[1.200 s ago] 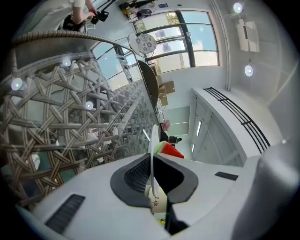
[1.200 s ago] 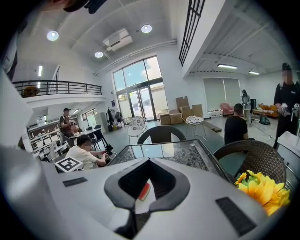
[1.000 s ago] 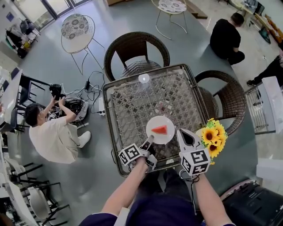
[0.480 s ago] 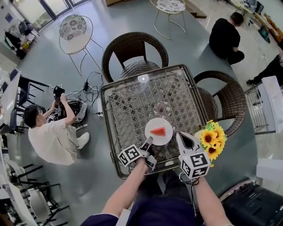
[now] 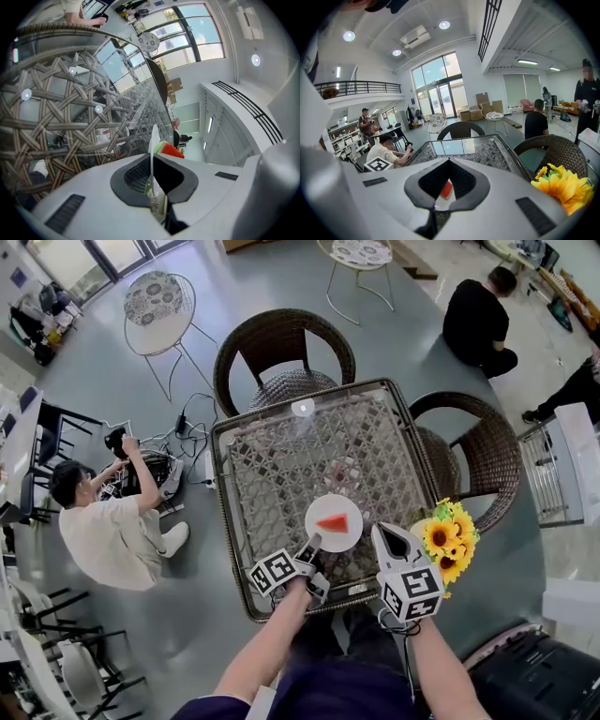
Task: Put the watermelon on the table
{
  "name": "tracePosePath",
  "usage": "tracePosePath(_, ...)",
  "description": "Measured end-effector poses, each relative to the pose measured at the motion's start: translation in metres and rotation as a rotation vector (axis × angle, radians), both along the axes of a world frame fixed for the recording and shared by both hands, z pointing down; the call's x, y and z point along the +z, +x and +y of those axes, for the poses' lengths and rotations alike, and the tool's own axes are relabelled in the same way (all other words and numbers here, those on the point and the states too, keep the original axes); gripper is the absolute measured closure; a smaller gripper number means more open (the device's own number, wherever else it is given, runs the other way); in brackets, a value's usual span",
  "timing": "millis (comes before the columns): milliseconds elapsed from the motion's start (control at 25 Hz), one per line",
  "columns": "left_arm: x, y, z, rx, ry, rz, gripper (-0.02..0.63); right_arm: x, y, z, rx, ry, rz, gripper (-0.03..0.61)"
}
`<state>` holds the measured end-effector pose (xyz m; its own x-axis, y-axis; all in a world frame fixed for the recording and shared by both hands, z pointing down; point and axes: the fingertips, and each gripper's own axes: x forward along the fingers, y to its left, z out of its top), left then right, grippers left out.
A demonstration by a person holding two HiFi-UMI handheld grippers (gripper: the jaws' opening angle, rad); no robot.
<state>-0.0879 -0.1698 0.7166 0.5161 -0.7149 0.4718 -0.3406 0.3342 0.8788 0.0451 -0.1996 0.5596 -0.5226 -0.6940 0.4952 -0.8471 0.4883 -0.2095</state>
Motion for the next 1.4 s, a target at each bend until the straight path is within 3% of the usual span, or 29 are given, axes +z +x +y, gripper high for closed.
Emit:
tracePosePath(320,0.003,-0.001,-0.003,0.018,0.004,-0.078,0.6,0.002,0.0,0.002,-0.006,-0.004,-0.002,0.575)
tracePosePath(680,0.011,-0.005,0.004,0.077,-0.057,-0.203,0.592,0.001,-0.002,0.005,-0.009,-0.01,-0.005,0.575)
tracePosePath(920,0.018,-0.005,0.008,0.148,-0.076,-0.372,0.556,0.003,0.0,0.007,-0.014,-0.011,-0.01,0.575)
tracePosePath(1240,0.018,-0.007,0.006,0.286,-0.018,-0.634,0.522,0.004,-0.003,0.01,-0.023,-0.013,-0.012,0.575)
tracePosePath(1400,0.018,-0.005,0.009,0.328,-0.017,-0.709,0.511,0.003,-0.005,0.013,-0.031,-0.013,-0.013,0.575)
